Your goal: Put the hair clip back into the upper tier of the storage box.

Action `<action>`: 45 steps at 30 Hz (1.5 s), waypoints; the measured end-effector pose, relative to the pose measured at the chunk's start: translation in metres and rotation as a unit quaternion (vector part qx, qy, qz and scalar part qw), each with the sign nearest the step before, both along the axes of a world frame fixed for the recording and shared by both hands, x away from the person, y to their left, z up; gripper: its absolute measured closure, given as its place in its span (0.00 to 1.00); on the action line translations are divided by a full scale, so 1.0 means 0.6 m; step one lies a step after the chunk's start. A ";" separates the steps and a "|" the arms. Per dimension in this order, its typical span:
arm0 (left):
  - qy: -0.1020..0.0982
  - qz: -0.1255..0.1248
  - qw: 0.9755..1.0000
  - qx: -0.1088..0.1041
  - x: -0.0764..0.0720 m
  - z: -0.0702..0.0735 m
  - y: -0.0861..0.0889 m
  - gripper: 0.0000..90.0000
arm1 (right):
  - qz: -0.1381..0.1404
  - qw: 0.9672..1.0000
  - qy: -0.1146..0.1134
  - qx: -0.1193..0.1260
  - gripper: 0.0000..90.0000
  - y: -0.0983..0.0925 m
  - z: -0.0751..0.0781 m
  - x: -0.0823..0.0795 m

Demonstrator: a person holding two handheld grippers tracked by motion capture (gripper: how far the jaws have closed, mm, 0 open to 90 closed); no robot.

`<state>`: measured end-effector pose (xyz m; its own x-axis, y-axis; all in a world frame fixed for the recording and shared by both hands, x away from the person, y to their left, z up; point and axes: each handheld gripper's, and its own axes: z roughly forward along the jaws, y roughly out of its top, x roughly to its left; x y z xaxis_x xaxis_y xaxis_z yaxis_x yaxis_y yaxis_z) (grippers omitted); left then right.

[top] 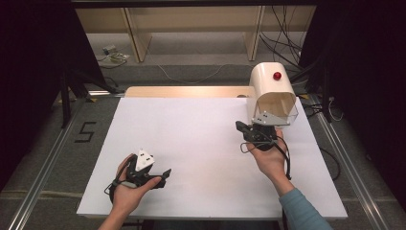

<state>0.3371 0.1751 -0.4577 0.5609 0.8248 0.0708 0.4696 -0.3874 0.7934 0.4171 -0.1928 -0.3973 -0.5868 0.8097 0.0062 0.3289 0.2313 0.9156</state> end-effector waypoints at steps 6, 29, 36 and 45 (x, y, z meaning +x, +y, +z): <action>0.000 0.000 1.000 -0.001 0.000 0.000 0.000 0.21 | -0.002 1.000 -0.001 0.002 1.00 -0.002 0.001 0.000; 0.000 0.001 1.000 -0.002 0.000 0.000 0.000 0.21 | -0.012 1.000 -0.009 0.009 1.00 -0.013 0.009 0.002; 0.000 0.000 1.000 -0.002 0.000 0.000 0.000 0.21 | -0.014 1.000 -0.009 0.011 1.00 -0.015 0.010 0.002; 0.000 0.001 1.000 -0.002 0.000 0.000 0.000 0.21 | -0.017 1.000 -0.012 0.014 1.00 -0.019 0.013 0.002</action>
<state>0.3369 0.1753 -0.4577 0.5596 0.8260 0.0682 0.4695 -0.3837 0.7952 0.4183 -0.2042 -0.3896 -0.5587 0.8292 0.0154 0.3149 0.1949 0.9289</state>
